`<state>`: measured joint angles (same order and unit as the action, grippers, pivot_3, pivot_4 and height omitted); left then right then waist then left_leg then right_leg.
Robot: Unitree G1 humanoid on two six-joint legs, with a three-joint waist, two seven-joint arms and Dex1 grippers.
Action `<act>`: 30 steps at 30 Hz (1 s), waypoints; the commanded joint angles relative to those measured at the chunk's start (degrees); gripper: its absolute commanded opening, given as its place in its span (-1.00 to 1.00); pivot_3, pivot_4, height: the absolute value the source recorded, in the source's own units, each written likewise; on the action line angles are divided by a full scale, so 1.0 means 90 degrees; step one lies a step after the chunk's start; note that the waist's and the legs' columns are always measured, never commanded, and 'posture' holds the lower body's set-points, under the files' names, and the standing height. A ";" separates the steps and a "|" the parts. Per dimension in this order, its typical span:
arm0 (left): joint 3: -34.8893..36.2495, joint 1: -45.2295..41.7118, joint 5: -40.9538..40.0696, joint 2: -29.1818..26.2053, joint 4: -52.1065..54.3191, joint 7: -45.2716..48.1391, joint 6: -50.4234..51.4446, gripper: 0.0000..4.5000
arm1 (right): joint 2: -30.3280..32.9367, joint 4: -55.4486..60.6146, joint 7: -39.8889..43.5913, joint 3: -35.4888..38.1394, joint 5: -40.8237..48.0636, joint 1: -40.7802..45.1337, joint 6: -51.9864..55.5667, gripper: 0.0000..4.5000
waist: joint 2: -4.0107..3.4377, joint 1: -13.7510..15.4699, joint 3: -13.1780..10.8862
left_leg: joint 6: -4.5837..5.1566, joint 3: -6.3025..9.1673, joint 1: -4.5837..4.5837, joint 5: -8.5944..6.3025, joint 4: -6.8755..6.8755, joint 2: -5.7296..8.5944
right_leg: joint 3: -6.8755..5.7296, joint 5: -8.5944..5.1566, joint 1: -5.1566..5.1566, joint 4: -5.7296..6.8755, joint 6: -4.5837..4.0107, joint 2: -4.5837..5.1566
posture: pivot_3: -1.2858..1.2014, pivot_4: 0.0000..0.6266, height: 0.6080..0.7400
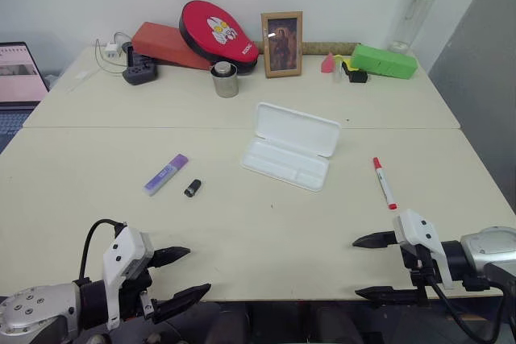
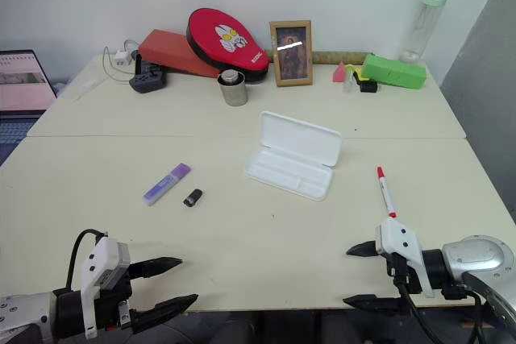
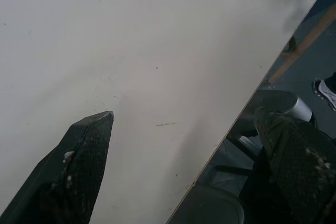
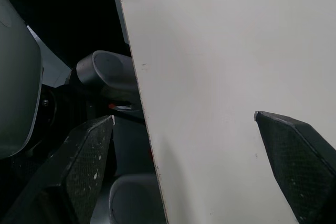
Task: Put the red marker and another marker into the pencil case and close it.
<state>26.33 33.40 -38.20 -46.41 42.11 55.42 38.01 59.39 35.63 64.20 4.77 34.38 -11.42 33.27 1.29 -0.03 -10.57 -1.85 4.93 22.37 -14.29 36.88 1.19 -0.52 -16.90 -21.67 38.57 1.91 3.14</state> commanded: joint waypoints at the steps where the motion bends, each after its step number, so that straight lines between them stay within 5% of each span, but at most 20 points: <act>1: 0.0026 -0.0135 -0.0062 -0.0034 -0.0079 -0.0004 -0.0081 1.00 | -0.0057 0.0111 0.0028 -0.0015 -0.0012 0.0030 -0.0110 1.00 | 0.0000 -0.0002 0.0000 | 0.0000 0.0000 0.0000 0.0000 0.0000 0.0000 | 0.0001 0.0000 0.0000 0.0000 0.0000 0.0000 | 0.03 -0.52 1.00; 30: -0.0376 -0.0731 0.0051 -0.0194 -0.0367 -0.0005 -0.0030 1.00 | -0.0099 0.0213 0.0107 -0.0012 -0.0148 -0.0303 -0.0225 1.00 | 0.0001 0.0002 0.0000 | -0.0003 0.0002 -0.0002 -0.0002 0.0000 0.0000 | -0.0002 0.0000 0.0003 0.0000 0.0001 -0.0001 | 0.03 -0.52 1.00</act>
<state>22.82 27.70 -37.63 -47.48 38.39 55.60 38.30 58.18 35.95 64.54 3.48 32.75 -14.44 32.34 1.30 -0.01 -10.57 -1.87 4.94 22.36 -14.31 36.89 1.18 -0.53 -16.90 -21.65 38.58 1.92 3.13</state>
